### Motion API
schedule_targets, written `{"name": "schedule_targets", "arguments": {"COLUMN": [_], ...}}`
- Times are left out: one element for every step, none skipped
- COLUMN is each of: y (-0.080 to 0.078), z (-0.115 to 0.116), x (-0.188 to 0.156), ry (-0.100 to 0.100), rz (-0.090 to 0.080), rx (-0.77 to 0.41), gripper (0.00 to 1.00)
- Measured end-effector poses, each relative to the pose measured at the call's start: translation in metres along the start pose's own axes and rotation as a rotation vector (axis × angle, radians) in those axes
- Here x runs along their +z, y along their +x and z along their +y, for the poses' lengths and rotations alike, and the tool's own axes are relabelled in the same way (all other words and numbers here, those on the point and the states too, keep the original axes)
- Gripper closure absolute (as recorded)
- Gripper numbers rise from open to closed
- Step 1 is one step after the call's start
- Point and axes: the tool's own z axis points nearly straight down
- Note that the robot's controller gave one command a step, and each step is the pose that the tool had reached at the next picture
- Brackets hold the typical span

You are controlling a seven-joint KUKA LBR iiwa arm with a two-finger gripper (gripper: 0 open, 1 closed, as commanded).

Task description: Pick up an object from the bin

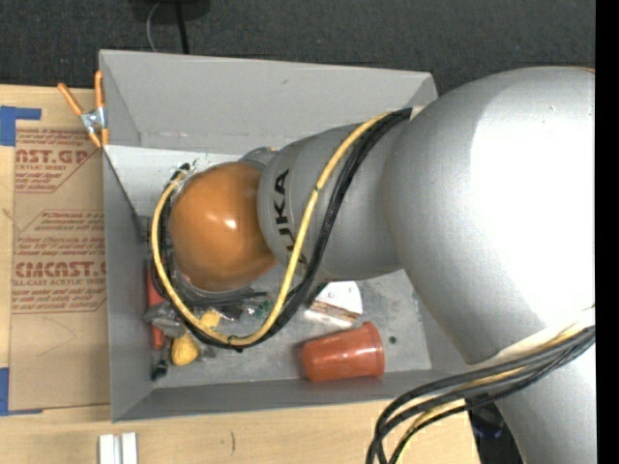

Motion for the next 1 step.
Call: {"name": "schedule_targets", "arguments": {"y": [0.0008], "z": [0.0007], "x": [-0.0028], "ry": [-0.002], "rz": [0.002], "rx": [0.0], "gripper": [1.0]}}
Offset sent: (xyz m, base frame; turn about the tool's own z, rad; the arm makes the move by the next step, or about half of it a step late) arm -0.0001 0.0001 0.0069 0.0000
